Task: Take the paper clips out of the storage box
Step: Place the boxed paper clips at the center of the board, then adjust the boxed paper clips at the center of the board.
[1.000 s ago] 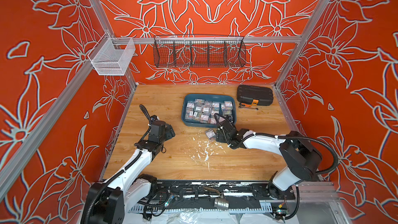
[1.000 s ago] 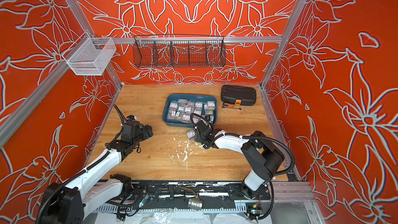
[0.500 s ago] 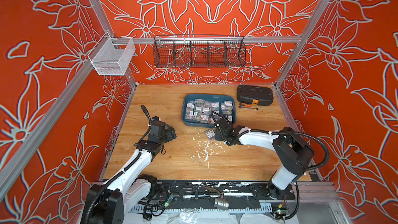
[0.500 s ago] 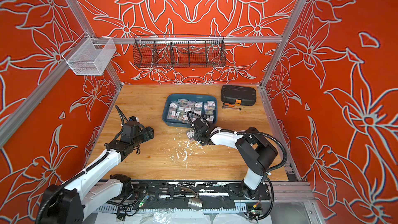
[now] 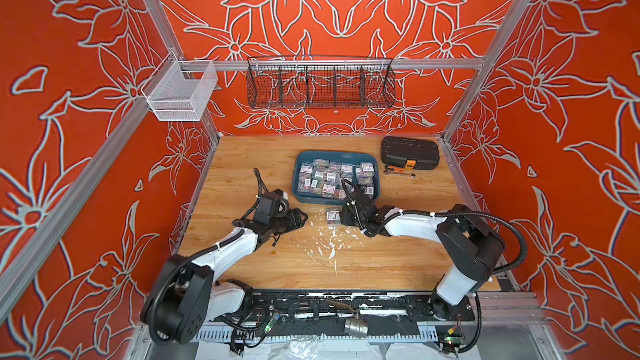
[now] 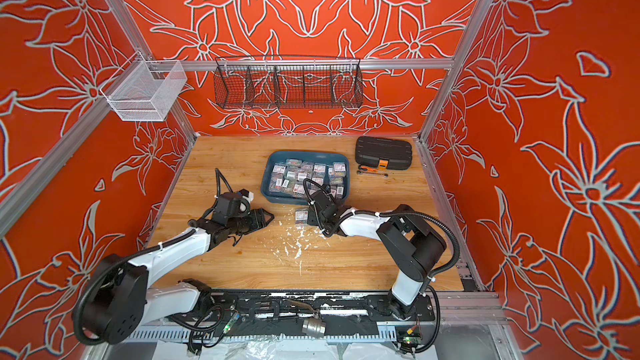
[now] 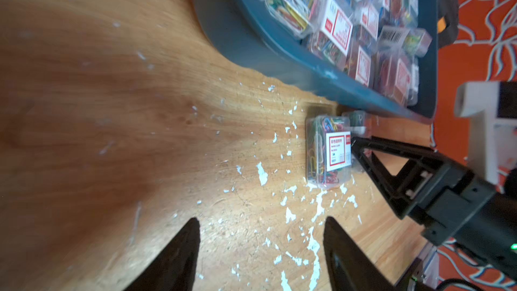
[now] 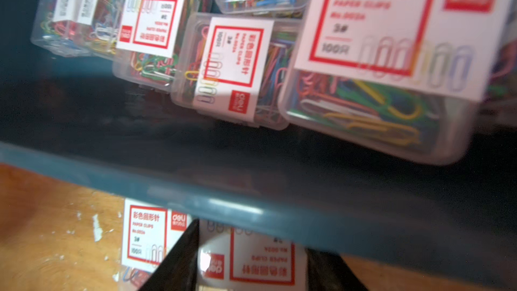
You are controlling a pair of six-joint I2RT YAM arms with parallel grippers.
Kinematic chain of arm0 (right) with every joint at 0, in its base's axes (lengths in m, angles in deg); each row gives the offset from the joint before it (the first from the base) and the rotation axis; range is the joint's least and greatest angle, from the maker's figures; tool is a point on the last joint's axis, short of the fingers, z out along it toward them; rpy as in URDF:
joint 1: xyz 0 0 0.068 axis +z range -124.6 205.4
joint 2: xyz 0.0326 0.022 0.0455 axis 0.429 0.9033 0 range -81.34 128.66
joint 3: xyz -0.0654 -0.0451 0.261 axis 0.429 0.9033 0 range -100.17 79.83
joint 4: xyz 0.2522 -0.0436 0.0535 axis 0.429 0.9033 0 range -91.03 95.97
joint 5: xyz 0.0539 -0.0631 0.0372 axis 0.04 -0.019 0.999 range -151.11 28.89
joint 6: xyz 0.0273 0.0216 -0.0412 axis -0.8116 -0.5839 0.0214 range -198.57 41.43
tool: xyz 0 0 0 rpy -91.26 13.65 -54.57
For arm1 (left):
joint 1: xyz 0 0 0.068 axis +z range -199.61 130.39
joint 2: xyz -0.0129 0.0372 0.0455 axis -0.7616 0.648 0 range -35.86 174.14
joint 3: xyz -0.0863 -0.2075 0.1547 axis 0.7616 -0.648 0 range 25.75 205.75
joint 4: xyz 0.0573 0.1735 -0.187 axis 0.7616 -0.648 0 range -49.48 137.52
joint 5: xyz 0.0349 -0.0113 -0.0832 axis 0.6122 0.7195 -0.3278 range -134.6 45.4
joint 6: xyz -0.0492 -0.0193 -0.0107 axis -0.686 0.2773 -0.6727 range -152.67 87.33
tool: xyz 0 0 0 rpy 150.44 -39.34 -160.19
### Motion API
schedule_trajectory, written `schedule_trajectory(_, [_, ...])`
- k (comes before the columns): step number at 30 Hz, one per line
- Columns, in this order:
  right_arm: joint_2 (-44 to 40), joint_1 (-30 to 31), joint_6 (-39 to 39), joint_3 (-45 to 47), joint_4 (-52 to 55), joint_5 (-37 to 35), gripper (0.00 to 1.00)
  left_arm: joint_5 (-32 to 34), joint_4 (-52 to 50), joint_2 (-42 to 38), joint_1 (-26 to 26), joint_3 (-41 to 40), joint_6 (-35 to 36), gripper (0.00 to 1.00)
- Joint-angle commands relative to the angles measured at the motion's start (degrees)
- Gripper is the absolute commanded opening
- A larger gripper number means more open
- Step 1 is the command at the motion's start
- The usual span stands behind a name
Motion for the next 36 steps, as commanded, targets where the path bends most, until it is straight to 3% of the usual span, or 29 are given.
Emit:
schedule_trajectory(1, [-1.25,0.29,-1.80,1.64,-0.05,1.34,0.59,-1.71,5.49,3.63,-2.78,2.55,-2.70,0.66])
schedule_trajectory(6, [-4.26,0.29,-0.85,2.60,1.34,0.02,0.68,-0.55,9.19,8.96,-6.58,4.73,-4.80,0.62])
schedule_trajectory(23, [-11.04,-1.55,-0.49,7.52,5.32,-8.67,0.49,-1.94,15.30,23.29,-12.72,11.86,-8.60,0.53])
schedule_trajectory(36, [-4.01,-1.82,0.26,3.86,4.10,-5.03,0.43,-1.58,16.63,26.98,-12.95,13.96,-9.57,0.51])
